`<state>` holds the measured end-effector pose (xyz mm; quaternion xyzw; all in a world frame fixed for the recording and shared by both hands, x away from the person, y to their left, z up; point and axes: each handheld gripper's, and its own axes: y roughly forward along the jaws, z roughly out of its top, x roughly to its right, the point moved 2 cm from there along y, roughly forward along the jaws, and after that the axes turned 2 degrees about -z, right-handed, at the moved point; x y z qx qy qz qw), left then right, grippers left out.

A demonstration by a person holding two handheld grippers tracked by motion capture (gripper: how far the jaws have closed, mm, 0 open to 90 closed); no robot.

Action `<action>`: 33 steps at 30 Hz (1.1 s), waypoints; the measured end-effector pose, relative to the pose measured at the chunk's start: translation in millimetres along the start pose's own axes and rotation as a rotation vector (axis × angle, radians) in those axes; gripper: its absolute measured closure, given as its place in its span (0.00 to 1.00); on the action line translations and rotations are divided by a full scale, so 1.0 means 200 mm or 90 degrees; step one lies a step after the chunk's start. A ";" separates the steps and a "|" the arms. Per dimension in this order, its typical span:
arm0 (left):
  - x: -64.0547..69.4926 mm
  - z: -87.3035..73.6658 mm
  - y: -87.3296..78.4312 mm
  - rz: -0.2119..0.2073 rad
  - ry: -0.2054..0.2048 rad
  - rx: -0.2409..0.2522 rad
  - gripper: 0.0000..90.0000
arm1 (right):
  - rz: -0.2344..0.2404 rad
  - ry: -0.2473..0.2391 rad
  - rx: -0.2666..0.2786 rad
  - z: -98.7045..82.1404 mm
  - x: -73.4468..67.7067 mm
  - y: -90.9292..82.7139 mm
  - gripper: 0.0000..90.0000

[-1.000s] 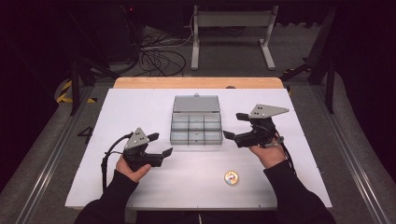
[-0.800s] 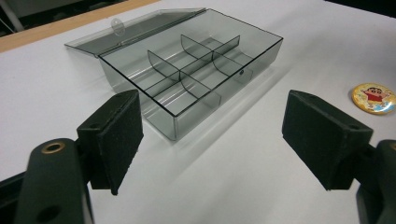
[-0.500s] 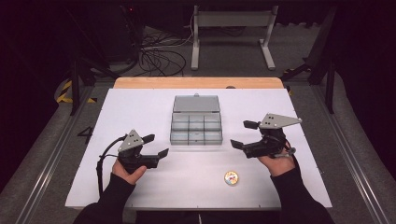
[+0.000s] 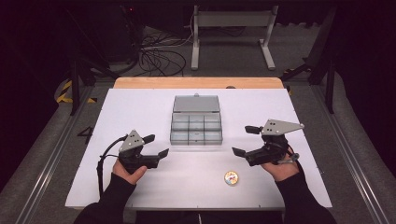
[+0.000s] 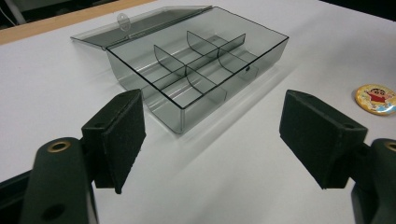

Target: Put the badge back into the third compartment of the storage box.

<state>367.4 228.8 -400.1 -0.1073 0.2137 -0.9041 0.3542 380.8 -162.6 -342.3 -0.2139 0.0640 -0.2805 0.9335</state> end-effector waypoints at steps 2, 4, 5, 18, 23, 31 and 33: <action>0.00 0.00 0.00 0.000 -0.001 0.002 0.26 | 0.011 -0.012 -0.005 0.00 -0.01 -0.01 0.11; 0.00 0.00 0.00 0.000 0.001 0.001 0.26 | 0.017 -0.018 -0.010 0.00 -0.02 -0.01 0.12; 0.00 0.00 0.00 -0.001 -0.001 0.001 0.26 | 0.022 -0.026 -0.015 -0.01 -0.03 -0.01 0.12; 0.00 0.00 0.00 0.000 0.002 0.002 0.26 | 0.042 -0.052 -0.111 -0.11 -0.13 0.03 0.15; 0.00 0.00 0.00 -0.001 0.001 0.002 0.26 | 0.046 -0.057 -0.147 -0.16 -0.14 0.04 0.16; 0.00 0.00 0.00 0.000 0.001 0.003 0.26 | 0.059 -0.070 -0.199 -0.21 -0.16 0.08 0.16; 0.00 0.00 0.00 -0.001 0.001 0.001 0.26 | 0.062 -0.080 -0.213 -0.22 -0.17 0.09 0.16</action>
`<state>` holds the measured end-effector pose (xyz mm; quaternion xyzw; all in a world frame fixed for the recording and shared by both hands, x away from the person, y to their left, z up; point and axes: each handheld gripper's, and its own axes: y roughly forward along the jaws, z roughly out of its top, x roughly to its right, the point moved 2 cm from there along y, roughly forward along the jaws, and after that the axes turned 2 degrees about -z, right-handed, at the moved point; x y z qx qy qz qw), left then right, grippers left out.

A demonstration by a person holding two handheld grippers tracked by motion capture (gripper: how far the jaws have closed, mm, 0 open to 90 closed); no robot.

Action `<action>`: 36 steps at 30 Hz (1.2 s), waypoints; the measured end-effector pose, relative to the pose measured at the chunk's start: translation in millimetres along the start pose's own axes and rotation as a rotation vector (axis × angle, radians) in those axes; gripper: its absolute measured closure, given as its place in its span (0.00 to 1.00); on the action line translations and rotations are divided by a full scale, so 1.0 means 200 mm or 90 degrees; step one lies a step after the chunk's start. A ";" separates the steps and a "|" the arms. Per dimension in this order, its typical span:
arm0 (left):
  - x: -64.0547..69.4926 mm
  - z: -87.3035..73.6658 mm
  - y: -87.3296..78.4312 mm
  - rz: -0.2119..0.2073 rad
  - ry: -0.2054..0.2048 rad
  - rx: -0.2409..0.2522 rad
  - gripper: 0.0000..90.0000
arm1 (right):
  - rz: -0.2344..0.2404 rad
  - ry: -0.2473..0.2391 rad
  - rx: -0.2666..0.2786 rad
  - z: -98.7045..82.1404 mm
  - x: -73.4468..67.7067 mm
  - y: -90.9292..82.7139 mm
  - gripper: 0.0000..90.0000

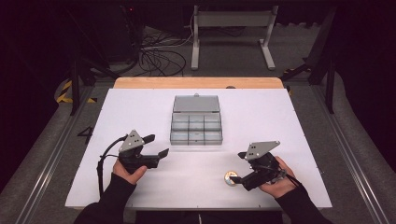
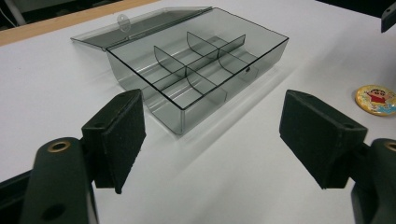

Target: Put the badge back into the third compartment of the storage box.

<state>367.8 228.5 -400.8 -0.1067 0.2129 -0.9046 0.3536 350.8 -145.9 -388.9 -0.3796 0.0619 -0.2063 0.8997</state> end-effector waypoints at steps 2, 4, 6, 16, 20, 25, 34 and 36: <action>0.00 0.00 0.00 0.000 0.001 0.000 0.26 | 0.003 -0.001 -0.011 0.00 -0.01 0.01 0.16; 0.00 0.00 0.00 0.001 0.000 0.001 0.26 | 0.003 -0.007 -0.019 -0.01 -0.02 0.02 0.16; 0.00 0.00 0.00 0.000 -0.004 0.003 0.26 | 0.004 -0.010 -0.025 -0.01 -0.02 0.02 0.16; 0.00 0.00 0.00 0.002 -0.002 0.003 0.26 | 0.014 -0.029 -0.069 -0.04 -0.04 0.06 0.17; 0.00 0.00 0.00 0.002 -0.002 0.003 0.26 | 0.008 -0.040 -0.088 -0.04 -0.05 0.07 0.18; 0.00 0.00 0.00 0.003 -0.002 0.003 0.26 | 0.007 -0.043 -0.097 -0.04 -0.05 0.08 0.18; 0.00 0.00 0.00 0.003 0.002 0.002 0.26 | 0.010 -0.048 -0.105 -0.06 -0.04 0.11 0.20; 0.00 0.00 0.00 0.002 -0.001 0.001 0.26 | 0.005 -0.052 -0.111 -0.06 -0.05 0.13 0.21</action>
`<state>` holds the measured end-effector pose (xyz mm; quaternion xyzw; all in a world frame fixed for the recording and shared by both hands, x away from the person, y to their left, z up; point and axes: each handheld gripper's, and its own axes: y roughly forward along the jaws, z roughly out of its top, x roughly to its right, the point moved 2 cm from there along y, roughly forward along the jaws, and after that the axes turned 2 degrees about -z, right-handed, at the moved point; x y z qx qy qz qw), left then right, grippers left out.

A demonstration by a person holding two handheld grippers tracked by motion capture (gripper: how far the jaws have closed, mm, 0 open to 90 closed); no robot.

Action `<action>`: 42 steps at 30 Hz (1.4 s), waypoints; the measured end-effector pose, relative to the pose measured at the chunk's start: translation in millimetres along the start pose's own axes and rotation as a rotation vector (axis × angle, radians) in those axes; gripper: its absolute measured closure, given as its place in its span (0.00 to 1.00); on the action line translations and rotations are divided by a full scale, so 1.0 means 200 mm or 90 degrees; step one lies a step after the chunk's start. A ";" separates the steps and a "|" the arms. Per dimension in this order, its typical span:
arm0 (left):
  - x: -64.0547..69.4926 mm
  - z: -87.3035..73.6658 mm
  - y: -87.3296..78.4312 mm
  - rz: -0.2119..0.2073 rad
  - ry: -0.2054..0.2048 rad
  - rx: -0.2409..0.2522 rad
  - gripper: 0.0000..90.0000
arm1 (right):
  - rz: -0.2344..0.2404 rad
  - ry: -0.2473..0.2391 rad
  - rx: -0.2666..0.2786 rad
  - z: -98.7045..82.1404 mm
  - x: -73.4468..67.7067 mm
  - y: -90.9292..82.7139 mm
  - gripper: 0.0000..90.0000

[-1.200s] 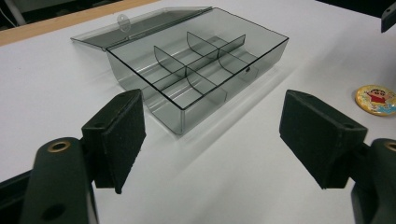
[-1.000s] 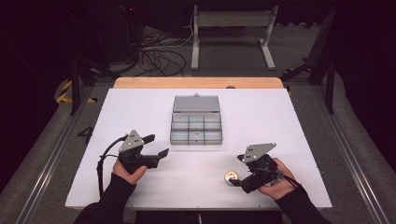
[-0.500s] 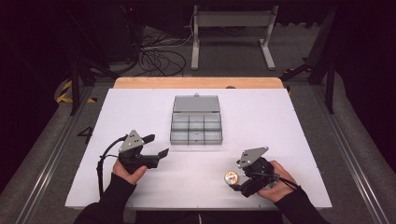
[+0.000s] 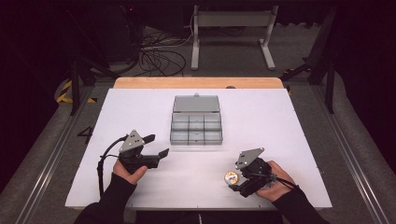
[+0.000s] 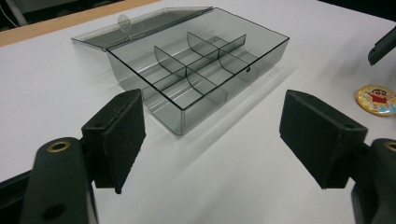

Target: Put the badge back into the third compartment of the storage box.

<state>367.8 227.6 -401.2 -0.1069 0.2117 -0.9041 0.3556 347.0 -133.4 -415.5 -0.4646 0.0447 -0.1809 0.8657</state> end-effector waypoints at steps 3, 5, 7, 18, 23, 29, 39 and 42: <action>0.00 0.00 0.00 0.001 0.001 -0.001 0.26 | -0.009 -0.012 -0.013 0.00 0.00 0.02 0.22; 0.00 0.00 0.00 0.001 0.001 -0.001 0.26 | -0.015 -0.027 -0.022 0.01 -0.01 0.03 0.24; 0.00 0.00 0.00 0.000 0.000 -0.001 0.26 | -0.015 -0.029 -0.024 0.01 -0.01 0.04 0.25; 0.00 0.00 0.01 -0.001 0.004 -0.005 0.26 | -0.015 -0.054 -0.046 0.01 -0.01 0.07 0.33; 0.00 0.00 0.00 -0.001 0.004 -0.005 0.26 | -0.019 -0.066 -0.061 0.02 0.00 0.09 0.37; 0.00 0.00 0.00 -0.001 0.004 -0.005 0.26 | -0.002 -0.059 -0.061 0.02 0.01 0.10 0.41; 0.00 0.00 0.00 -0.002 0.005 -0.005 0.25 | 0.035 -0.031 -0.056 0.01 0.03 0.11 0.48; 0.00 0.00 0.00 0.000 0.007 -0.005 0.25 | 0.033 -0.033 -0.058 0.01 0.03 0.11 0.48</action>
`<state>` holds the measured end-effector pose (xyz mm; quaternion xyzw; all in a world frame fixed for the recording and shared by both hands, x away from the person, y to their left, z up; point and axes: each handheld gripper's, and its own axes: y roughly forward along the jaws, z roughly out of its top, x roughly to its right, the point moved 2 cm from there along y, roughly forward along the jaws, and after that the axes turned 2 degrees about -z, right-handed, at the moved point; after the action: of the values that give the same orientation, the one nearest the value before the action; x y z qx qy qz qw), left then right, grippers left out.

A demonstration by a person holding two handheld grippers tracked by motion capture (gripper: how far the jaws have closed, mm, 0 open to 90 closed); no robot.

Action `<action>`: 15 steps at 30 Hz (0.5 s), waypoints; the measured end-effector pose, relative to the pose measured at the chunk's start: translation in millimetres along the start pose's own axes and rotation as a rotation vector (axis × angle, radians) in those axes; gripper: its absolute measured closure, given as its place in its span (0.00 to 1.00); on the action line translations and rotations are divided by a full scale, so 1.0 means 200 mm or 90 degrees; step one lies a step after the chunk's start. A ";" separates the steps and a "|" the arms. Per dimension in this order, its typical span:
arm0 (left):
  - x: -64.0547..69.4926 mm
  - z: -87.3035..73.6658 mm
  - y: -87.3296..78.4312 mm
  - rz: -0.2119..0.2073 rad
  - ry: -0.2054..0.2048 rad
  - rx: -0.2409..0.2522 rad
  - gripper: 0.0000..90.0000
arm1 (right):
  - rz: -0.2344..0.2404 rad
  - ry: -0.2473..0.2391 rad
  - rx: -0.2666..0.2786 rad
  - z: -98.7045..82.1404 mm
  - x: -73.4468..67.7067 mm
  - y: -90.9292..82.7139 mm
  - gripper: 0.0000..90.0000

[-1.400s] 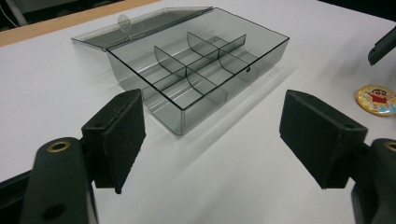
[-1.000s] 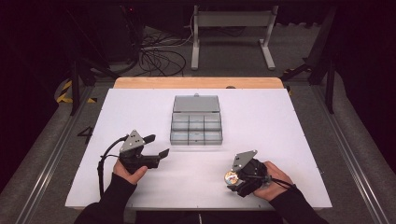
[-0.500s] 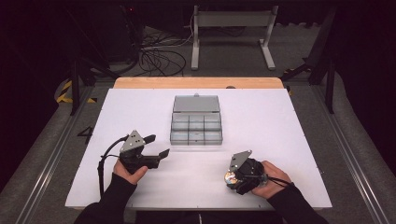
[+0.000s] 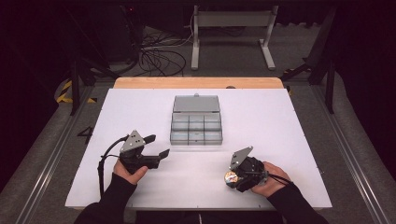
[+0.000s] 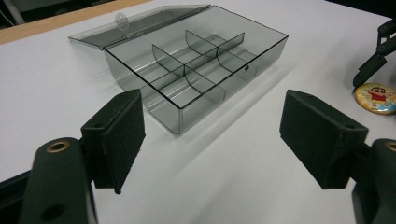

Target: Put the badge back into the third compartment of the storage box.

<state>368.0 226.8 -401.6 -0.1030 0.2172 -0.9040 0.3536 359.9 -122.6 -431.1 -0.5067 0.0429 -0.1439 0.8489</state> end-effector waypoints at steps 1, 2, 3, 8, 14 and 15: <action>0.00 0.00 0.00 -0.003 -0.004 0.000 0.25 | 0.000 0.000 0.001 0.00 0.00 0.00 0.49; 0.00 0.00 0.00 -0.003 -0.004 0.000 0.25 | 0.003 -0.001 0.000 0.00 0.00 0.00 0.50; 0.00 0.00 0.00 -0.002 -0.002 0.000 0.25 | 0.002 0.001 0.002 0.00 0.00 0.00 0.52; 0.00 0.00 0.00 -0.002 -0.002 0.002 0.25 | -0.003 0.000 0.001 0.00 0.00 0.00 0.52; 0.00 0.00 0.00 -0.002 -0.002 0.000 0.25 | -0.005 -0.007 -0.001 0.00 -0.01 0.00 0.53; 0.00 0.00 0.00 -0.002 -0.002 0.000 0.25 | -0.005 -0.007 -0.001 0.00 -0.01 -0.01 0.53</action>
<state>367.9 226.8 -401.6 -0.1047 0.2163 -0.9044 0.3525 358.6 -122.1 -429.9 -0.5082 0.0363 -0.1445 0.8482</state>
